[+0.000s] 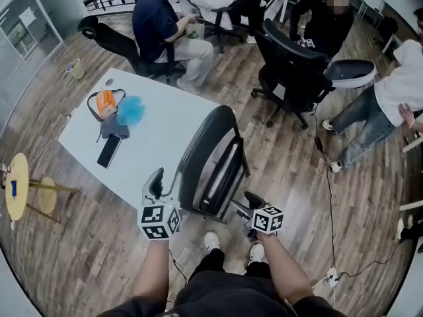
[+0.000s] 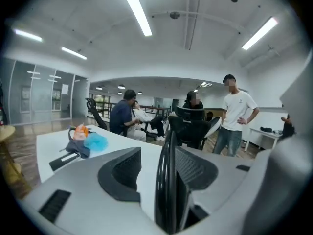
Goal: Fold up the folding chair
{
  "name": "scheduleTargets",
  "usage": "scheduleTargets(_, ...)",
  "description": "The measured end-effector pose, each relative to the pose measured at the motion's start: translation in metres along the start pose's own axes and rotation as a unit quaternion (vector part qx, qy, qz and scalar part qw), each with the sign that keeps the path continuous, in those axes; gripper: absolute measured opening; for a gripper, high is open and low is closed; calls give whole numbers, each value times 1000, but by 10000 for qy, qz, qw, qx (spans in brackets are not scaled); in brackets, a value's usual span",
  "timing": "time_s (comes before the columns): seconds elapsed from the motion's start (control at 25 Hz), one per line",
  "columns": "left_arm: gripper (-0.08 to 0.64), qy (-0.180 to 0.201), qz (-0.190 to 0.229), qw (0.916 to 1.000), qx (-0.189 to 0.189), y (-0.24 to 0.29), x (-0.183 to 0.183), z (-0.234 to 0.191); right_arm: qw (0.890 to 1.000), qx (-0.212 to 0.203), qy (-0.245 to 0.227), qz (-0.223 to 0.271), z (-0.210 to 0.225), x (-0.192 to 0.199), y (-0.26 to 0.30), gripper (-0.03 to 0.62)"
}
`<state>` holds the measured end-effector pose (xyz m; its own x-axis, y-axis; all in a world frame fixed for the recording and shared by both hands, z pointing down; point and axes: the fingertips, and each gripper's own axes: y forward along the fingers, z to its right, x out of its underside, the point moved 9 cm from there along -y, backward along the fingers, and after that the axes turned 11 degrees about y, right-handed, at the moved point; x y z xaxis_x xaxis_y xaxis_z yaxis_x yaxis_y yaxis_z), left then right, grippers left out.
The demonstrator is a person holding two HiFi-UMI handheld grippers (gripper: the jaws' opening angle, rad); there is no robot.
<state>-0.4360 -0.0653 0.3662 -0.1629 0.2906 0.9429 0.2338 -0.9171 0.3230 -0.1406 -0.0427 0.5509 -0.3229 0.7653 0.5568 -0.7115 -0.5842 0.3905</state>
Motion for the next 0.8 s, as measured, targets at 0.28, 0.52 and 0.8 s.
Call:
scheduleTargets(0.28,204,-4,404,9991,-130,-71,5,76,9810,-145,-1772,772,-50,-29,-91,399)
scheduleTargets(0.52,142,-471,616,9969,-99,-127,19,196,9533,-397,-2772,1128,-69,-20,-195,368)
scheduleTargets(0.8,7,-415,1074,9917,-578,-192,25,302,9224,-397,-3376,1834,-73,-6,-311,96)
